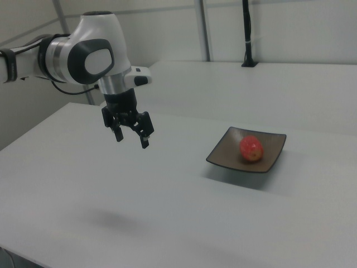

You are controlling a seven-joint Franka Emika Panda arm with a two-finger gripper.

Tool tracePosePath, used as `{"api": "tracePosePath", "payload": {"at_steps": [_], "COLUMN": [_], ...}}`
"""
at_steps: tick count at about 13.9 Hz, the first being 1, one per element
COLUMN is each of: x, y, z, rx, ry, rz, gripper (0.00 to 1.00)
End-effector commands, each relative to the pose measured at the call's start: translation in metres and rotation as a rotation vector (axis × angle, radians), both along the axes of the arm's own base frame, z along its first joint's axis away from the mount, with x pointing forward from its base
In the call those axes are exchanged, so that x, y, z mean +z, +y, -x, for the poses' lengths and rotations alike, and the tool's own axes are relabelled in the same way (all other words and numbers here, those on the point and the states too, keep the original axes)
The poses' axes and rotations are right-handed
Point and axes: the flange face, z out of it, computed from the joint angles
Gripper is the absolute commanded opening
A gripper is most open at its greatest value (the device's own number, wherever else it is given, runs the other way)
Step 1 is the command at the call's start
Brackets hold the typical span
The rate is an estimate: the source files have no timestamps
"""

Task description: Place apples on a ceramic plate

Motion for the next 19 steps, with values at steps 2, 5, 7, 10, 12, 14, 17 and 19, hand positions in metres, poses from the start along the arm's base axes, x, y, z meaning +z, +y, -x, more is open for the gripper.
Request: {"api": "tracePosePath", "payload": {"at_steps": [2, 5, 7, 10, 12, 14, 17, 19], "x": [-0.002, -0.007, -0.012, -0.015, -0.015, -0.013, -0.011, -0.012], "y": [0.003, -0.003, -0.005, -0.004, -0.005, -0.007, -0.012, -0.012], "z": [0.003, -0.008, -0.033, -0.041, -0.041, -0.04, -0.04, -0.04], "rx": [0.013, -0.012, -0.051, -0.064, -0.059, -0.053, -0.054, -0.052], "ry": [0.004, 0.004, -0.01, -0.044, -0.045, -0.048, -0.056, -0.055], "rz": [-0.025, -0.055, -0.052, -0.048, -0.034, -0.017, 0.005, 0.022], "gripper": [1.0, 1.0, 1.0, 1.0, 1.0, 1.0, 1.0, 1.0]}}
